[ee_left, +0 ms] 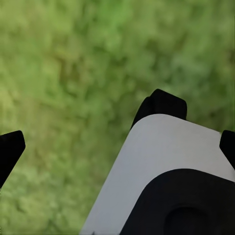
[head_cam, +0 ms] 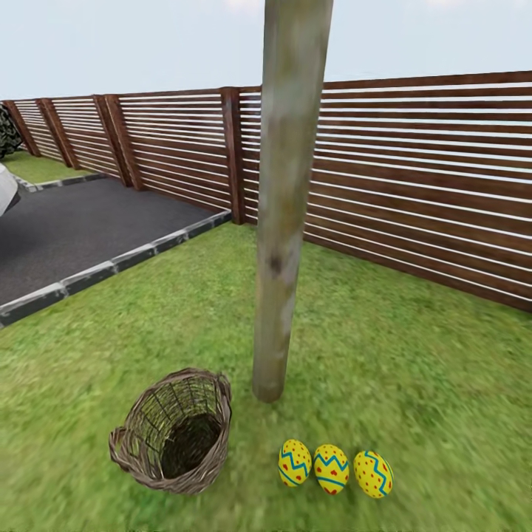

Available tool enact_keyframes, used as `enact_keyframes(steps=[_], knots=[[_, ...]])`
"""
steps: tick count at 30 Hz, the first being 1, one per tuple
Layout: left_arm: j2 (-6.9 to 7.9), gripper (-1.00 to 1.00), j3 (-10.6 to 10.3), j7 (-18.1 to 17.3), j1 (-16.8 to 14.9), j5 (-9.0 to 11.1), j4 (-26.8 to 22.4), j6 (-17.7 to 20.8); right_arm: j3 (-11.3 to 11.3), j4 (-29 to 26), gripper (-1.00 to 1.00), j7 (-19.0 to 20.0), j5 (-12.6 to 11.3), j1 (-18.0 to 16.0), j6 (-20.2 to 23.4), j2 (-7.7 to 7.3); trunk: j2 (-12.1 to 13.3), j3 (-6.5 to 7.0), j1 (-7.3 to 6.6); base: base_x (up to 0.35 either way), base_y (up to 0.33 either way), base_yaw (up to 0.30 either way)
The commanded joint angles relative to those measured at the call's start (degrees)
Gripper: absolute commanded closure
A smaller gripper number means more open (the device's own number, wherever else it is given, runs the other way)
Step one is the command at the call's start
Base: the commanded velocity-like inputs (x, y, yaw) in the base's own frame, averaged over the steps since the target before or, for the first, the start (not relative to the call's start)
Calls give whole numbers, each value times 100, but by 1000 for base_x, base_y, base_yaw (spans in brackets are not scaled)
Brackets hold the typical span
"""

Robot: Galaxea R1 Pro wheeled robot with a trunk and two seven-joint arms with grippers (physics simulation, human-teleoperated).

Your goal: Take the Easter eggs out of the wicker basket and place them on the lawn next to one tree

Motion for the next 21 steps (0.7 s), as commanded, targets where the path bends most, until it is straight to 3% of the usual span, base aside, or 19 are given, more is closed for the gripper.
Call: enact_keyframes(steps=[1,21], knots=[[-1,-100,-47,-38,-9,59,21,-22,49,1,-100,-13,-37,-4,19,1,-2,-14,-1,0,0,0],[-1,-100,-48,-38,-9,59,21,-22,49,1,-100,-21,-36,-4,12,-5,-2,-181,-1,0,0,0]])
